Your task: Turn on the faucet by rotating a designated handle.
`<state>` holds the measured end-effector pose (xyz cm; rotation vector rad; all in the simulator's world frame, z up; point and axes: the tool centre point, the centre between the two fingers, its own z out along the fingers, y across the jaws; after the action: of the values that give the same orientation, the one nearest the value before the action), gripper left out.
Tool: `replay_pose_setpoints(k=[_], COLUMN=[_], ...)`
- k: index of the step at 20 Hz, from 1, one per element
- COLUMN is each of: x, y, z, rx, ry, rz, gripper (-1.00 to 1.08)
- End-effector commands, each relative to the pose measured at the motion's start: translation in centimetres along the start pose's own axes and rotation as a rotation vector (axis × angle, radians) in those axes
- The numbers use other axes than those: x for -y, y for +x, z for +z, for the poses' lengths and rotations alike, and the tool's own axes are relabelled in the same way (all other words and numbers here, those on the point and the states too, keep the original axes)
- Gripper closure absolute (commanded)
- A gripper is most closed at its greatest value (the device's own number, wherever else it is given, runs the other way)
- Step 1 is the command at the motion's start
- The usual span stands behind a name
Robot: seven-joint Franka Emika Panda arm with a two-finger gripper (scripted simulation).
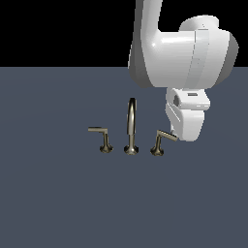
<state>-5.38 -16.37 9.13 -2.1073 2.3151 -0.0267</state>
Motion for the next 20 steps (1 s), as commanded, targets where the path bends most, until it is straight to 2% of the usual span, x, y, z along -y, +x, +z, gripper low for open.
replay_pose_setpoints(k=[1, 4, 6, 17, 18, 19, 20], x=[-1.7, -2.8, -2.0, -4.9, -4.9, -4.7, -4.6], y=[-0.2, -0.3, 0.0, -3.9, -3.9, -2.2, -2.8], z=[0.0, 0.0, 0.0, -0.1, -0.1, -0.1, -0.1], rx=[0.003, 0.003, 0.001, 0.003, 0.003, -0.001, -0.001], ry=[-0.018, -0.019, -0.008, -0.019, -0.019, -0.015, -0.016], rz=[0.002, 0.004, 0.007, 0.005, 0.005, 0.03, 0.028], gripper=[1.08, 1.08, 1.08, 1.08, 1.08, 1.08, 1.08])
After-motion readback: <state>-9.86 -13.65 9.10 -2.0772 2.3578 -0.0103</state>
